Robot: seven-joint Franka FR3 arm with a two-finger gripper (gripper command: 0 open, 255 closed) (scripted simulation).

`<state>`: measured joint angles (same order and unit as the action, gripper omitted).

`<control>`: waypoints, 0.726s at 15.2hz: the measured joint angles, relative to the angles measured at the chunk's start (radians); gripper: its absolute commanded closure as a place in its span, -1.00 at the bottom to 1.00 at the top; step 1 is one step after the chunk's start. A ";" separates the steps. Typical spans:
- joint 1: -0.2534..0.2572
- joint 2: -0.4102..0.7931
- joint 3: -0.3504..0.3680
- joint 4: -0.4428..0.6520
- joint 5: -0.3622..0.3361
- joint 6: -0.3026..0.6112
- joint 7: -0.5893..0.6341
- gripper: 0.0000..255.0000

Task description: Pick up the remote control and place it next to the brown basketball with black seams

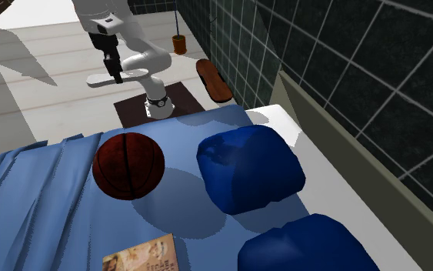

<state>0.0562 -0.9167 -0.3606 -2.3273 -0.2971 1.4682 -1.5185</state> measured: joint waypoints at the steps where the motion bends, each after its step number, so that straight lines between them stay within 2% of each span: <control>1: -0.006 0.001 -0.023 0.009 -0.018 -0.003 -0.024 1.00; 4: -0.020 -0.014 -0.064 -0.006 -0.052 0.006 -0.063 1.00; 11: -0.035 -0.047 -0.093 -0.105 -0.082 0.074 -0.064 1.00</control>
<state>0.0208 -0.9634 -0.4536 -2.4324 -0.3789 1.5424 -1.5822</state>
